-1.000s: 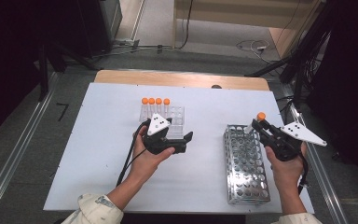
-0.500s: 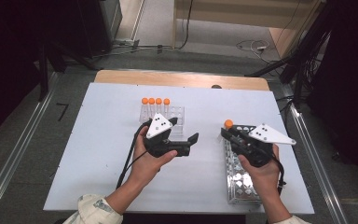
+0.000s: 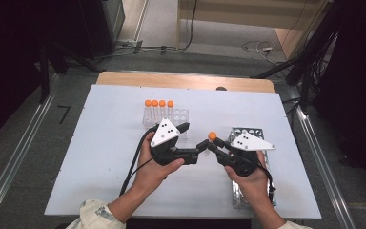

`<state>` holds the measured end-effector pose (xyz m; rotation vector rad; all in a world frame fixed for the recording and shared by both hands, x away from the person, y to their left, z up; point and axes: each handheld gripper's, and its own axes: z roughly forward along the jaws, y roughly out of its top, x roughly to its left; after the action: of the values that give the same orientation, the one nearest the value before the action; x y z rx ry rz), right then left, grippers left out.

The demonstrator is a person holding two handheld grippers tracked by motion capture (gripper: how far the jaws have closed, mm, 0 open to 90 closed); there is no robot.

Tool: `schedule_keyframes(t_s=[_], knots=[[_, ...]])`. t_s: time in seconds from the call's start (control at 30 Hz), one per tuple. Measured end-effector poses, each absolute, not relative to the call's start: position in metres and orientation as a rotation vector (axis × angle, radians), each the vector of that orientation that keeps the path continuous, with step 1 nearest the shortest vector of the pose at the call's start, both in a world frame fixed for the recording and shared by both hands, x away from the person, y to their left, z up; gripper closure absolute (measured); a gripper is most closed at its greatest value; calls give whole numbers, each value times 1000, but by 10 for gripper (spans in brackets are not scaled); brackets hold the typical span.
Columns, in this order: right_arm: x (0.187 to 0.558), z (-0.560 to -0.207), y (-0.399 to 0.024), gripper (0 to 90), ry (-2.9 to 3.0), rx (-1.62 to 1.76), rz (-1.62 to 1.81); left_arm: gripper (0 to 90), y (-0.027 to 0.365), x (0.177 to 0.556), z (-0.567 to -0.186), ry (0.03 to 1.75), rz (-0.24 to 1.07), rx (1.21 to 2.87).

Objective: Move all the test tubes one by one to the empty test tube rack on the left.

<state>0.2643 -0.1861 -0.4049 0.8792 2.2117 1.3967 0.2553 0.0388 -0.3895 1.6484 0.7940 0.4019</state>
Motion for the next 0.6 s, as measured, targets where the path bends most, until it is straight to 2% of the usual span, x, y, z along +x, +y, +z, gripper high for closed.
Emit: schedule_keyframes(t_s=[0.2,0.43,0.6], knots=[[262,-407,-176,721,2243,850,1407,314,34,254,-392,760,398,1668],[259,-408,-168,721,2268,830,1428,490,33,254,-398,739,404,1663],[260,-408,-168,722,2267,836,1442,538,29,252,-400,715,411,1681]])
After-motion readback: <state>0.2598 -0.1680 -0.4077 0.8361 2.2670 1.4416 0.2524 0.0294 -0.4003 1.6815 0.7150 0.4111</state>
